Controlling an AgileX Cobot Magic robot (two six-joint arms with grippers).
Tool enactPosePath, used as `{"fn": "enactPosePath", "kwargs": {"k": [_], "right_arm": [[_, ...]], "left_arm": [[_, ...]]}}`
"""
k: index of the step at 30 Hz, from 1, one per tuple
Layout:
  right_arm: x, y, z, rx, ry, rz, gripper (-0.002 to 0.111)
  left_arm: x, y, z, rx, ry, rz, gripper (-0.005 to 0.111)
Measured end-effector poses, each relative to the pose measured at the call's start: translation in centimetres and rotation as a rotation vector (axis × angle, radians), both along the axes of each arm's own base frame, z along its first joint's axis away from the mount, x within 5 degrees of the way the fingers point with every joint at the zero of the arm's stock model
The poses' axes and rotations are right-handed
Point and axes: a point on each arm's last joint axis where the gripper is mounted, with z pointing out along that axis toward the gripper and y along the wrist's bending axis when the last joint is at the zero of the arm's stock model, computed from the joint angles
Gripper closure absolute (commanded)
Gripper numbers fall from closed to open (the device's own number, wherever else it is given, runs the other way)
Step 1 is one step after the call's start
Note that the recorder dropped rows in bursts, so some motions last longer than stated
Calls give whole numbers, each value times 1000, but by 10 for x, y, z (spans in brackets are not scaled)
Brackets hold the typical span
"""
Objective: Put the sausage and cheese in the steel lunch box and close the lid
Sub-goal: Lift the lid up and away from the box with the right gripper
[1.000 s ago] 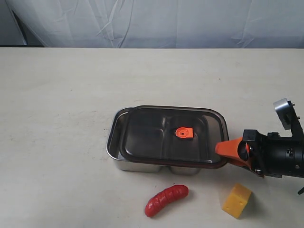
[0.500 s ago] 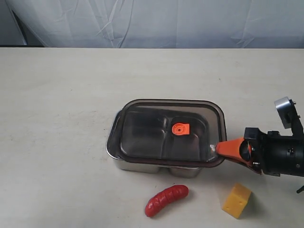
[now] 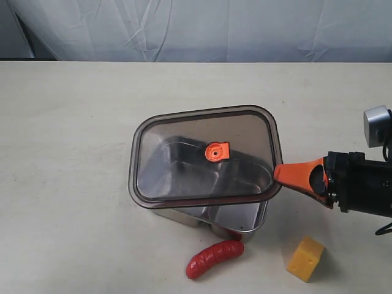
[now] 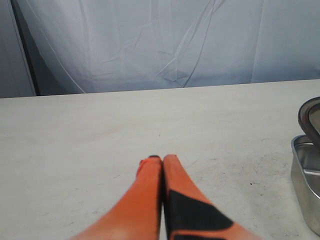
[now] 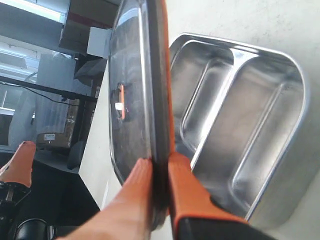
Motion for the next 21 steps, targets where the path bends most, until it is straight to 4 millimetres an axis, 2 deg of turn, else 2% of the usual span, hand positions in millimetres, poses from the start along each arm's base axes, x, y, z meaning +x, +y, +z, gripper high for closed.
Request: {"fn": "enactPosePath", "kwargs": {"k": [11,16,21], "right_arm": [[1,0,18,-5,-108,4,109],[14,-1,37,-32,-221,-8,109],[33,-7,55,-150,-327,-80,109]], "left_arm": [[0,0,0,0,0,0,106],[0,0,0,0,0,0,106],[0,0,0,0,0,0,106]]}}
